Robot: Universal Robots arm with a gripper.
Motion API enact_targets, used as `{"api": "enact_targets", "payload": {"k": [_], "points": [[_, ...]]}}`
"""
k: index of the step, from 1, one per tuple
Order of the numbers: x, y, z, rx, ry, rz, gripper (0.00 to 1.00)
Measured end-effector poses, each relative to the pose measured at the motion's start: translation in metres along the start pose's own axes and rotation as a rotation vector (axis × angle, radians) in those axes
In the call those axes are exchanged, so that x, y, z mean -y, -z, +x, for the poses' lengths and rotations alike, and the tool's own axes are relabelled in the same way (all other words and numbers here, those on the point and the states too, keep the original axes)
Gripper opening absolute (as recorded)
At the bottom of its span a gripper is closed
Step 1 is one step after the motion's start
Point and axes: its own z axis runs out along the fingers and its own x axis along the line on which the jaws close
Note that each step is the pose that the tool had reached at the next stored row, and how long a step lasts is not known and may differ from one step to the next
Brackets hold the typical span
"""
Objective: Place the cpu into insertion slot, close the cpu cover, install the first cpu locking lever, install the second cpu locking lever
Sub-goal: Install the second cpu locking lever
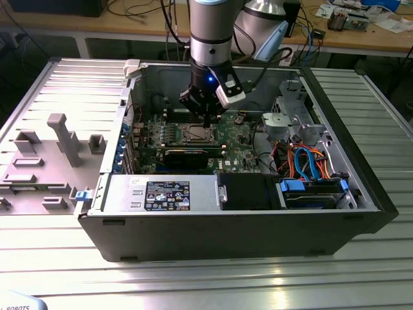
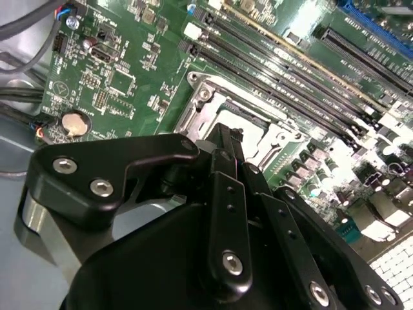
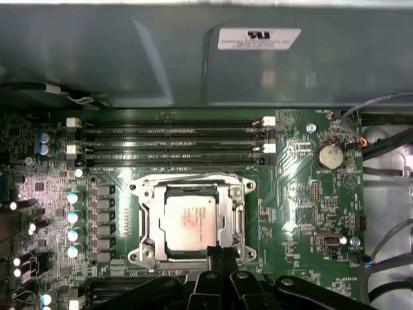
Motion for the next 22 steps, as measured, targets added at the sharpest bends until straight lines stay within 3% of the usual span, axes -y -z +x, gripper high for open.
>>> {"api": "enact_targets", "payload": {"k": [5,7,22], "points": [[0.0167,0.0004,0.0000,0.0000,0.000,-0.0004,0.11],[0.0199,0.0004,0.0000,0.0000,0.000,-0.0005,0.11],[0.0214,0.0005,-0.0001,-0.0004,0.000,-0.0005,0.11]]}}
